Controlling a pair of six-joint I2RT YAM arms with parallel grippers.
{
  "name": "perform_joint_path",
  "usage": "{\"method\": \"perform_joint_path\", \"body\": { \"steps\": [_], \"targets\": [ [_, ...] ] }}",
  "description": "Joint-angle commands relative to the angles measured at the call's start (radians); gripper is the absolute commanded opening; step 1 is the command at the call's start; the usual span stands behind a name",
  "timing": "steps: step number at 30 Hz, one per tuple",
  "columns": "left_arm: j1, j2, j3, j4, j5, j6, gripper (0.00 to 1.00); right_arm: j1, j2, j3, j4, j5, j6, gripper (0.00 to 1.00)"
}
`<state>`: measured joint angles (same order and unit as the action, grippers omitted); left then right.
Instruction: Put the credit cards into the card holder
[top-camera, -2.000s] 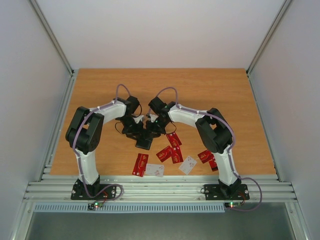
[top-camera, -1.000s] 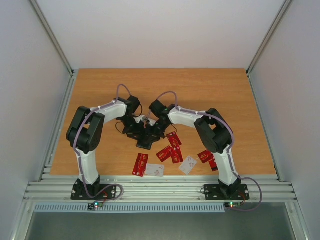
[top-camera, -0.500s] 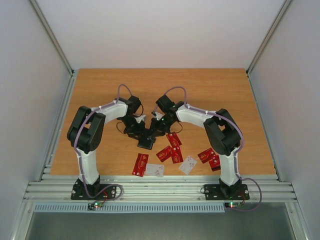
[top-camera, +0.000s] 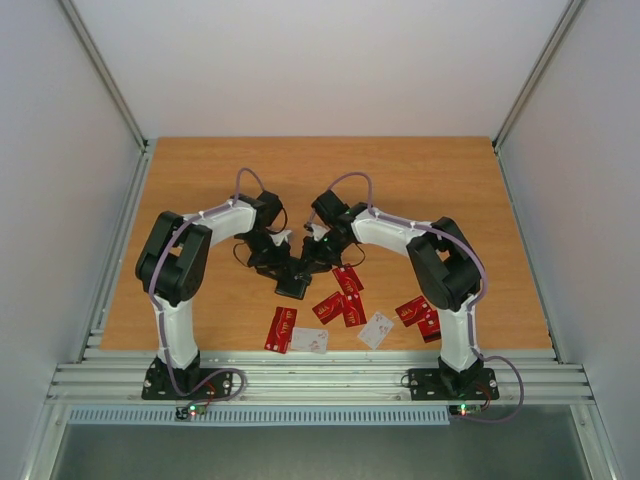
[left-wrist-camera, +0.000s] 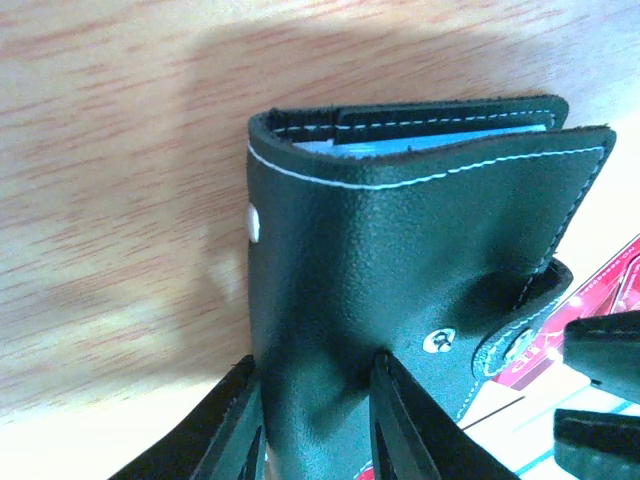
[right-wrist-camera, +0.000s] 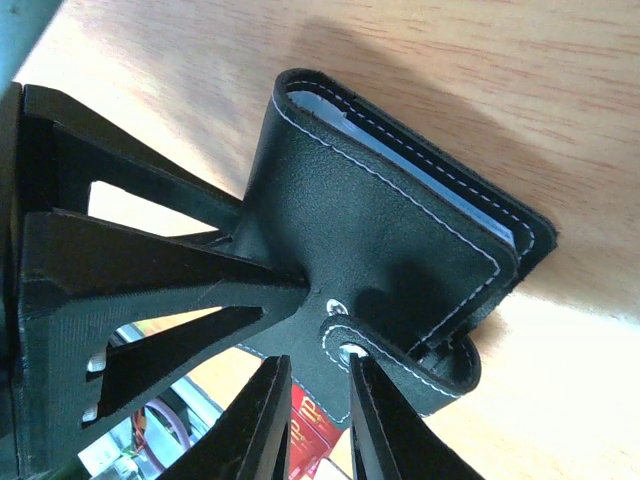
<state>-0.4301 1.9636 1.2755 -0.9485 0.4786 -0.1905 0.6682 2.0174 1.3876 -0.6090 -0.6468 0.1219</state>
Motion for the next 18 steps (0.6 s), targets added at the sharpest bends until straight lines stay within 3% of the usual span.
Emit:
{"method": "perform_joint_path", "body": {
  "steps": [1,18],
  "targets": [
    [-0.012,0.038,0.015,0.043,-0.033,0.003,0.30,0.018,0.030,-0.005,0.028,-0.022,0.002,0.18],
    [-0.012,0.041,0.018,0.039,-0.033,0.013,0.30,0.026,0.037,-0.014,0.009,0.029,-0.021,0.18]
  ]
}}
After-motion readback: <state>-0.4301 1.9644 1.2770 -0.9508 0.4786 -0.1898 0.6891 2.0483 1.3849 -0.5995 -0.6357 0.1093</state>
